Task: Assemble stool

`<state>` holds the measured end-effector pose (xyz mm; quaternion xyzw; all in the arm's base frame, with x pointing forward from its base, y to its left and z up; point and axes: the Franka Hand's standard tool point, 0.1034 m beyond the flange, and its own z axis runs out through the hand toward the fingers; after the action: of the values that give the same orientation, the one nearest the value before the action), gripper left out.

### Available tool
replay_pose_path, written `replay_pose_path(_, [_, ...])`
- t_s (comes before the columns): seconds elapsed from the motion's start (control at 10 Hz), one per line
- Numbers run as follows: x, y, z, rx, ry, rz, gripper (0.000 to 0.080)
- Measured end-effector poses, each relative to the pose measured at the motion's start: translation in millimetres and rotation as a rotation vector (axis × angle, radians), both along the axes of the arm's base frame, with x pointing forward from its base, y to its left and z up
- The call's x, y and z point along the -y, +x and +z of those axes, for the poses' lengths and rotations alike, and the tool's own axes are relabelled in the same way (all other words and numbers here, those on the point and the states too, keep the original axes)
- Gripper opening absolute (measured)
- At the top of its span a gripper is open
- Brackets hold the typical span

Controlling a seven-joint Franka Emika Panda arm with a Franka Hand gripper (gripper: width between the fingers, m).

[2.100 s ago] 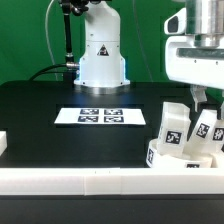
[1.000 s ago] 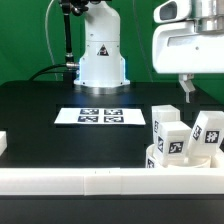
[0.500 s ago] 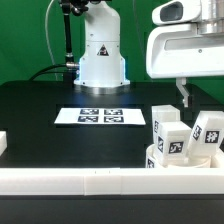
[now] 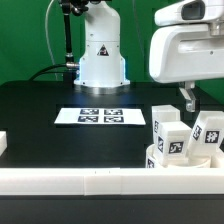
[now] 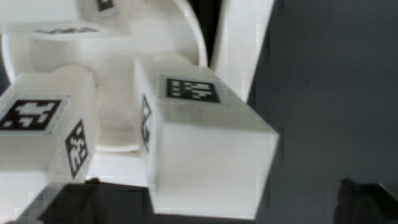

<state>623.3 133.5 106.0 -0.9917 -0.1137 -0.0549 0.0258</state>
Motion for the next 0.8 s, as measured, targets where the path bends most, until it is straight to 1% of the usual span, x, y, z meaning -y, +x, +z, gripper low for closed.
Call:
replay_pose_path(0.2, [2.7,1.2,0.7,0.003,-0.017,0.113,0.0649])
replay_pose_path(0.4, [6.6,1.8,0.4,0.01,-0.049,0.251,0.0649])
replay_pose_path(0.6, [6.3,1.9,-0.7,0.002,-0.097,0.434,0.0649])
replay_pose_path(0.8, [5.4,2.8,-5.8,0.002,-0.134,0.65,0.0649])
